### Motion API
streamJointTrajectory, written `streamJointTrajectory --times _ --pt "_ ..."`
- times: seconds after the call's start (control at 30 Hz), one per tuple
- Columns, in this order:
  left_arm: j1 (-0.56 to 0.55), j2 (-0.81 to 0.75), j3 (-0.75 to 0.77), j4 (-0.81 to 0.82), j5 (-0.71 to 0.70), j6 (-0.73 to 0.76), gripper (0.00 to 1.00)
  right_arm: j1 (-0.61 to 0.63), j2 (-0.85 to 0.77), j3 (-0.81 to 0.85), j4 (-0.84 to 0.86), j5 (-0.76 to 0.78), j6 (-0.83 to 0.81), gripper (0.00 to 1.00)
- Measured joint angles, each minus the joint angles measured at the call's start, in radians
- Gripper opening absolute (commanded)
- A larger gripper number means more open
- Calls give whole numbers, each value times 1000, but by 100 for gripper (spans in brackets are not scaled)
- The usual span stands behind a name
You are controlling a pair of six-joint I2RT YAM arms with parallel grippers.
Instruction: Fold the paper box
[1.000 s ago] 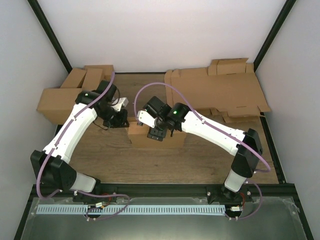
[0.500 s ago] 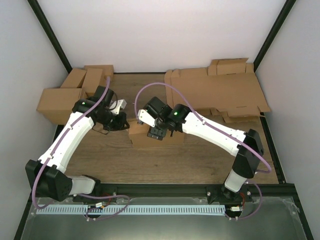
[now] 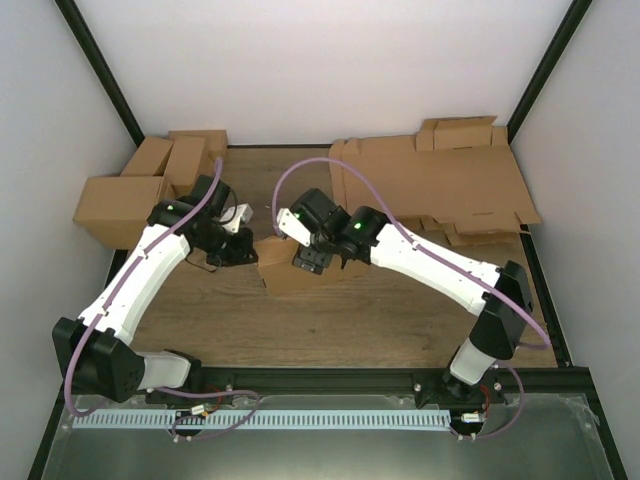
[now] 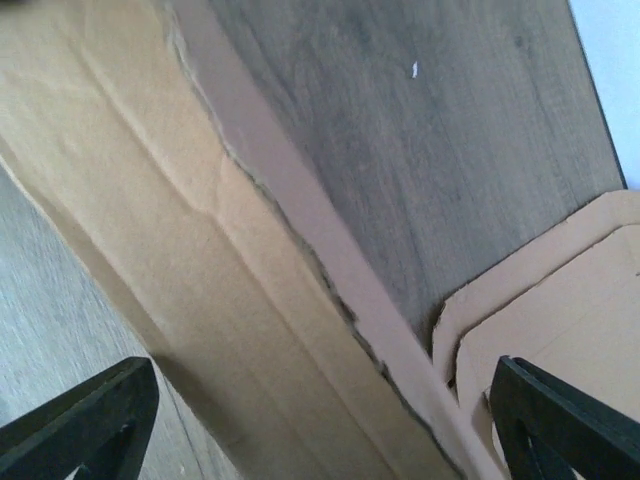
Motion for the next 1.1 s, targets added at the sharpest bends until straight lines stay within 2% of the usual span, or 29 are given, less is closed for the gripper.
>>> streamJointTrajectory --times 0.2,0.33,0.47,0.57,0.7,0.83,1.1 --pt "-2 2 9 9 -31 -47 4 -40 -18 148 -43 -77 105 99" --pt "-2 32 51 -4 -68 -51 4 -119 -103 168 -75 -164 201 100" --pt "-2 69 100 -9 -92 -46 4 -237 -204 139 -90 -230 314 91" --pt "-2 83 119 -15 -105 -37 4 -345 -269 74 -90 -274 412 81" --pt "-2 96 130 -26 -115 -14 4 -452 -346 -83 -51 -343 494 75" --pt "-2 116 144 -39 -125 10 4 -487 -414 -238 6 -397 541 72" --pt "-2 140 161 -44 -136 47 4 -492 -426 -387 188 -401 569 55"
